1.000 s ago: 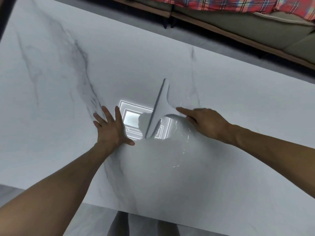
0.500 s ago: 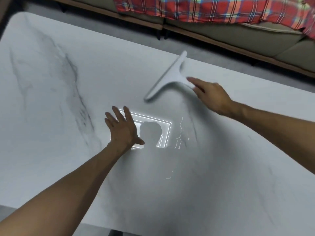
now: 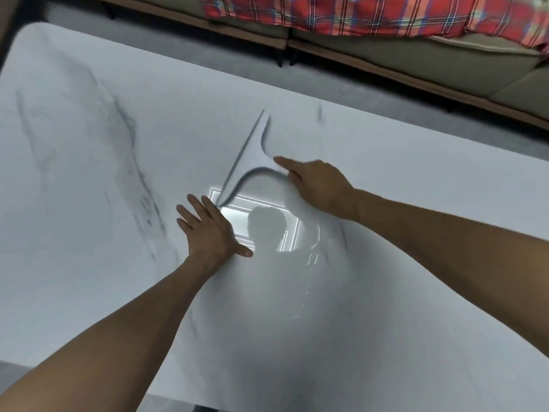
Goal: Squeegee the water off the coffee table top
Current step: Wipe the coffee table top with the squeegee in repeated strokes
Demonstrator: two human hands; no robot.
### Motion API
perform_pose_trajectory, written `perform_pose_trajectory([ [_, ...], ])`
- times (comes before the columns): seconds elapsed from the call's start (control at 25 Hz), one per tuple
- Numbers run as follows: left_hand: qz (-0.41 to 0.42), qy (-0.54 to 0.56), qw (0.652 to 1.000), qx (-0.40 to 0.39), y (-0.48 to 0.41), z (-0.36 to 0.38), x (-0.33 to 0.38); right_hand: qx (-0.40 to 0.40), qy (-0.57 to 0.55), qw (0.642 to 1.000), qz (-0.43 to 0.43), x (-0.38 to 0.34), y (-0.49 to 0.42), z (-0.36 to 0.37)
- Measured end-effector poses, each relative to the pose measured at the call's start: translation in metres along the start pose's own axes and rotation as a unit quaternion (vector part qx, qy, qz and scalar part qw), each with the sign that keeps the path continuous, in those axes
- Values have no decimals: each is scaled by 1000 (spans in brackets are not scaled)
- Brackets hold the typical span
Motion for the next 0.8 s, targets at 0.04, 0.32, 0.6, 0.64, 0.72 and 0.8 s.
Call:
perform_pose_trajectory([
  [0.04, 0, -2, 1000, 2, 0, 0, 0, -16, 21, 1000, -7, 17, 21, 2],
  [0.32, -4, -5, 1000, 6, 2, -1, 3, -71, 99, 988, 92, 128, 138, -27],
  [0.6, 13, 3, 1000, -22, 3, -8, 7, 59, -14, 989, 136, 79, -9, -54],
  [0.64, 18, -2, 1000, -22, 4, -9, 8, 56, -24, 987, 147, 75, -22, -54],
  [0.72, 23, -11, 999, -21, 4, -9, 9, 52, -28, 985, 164, 78, -21, -49],
  [0.8, 20, -12, 1000, -20, 4, -10, 9, 45, -17, 983, 175, 89, 12, -38],
])
Point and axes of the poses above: each hand's wrist, its own y-axis away from the middle knuckle, its own z-axis out of the palm, x = y × z, the point moved 2 cm from there along -y, towards the middle knuckle, and after that the axes turned 12 degrees about y, right-handed, at the moved point
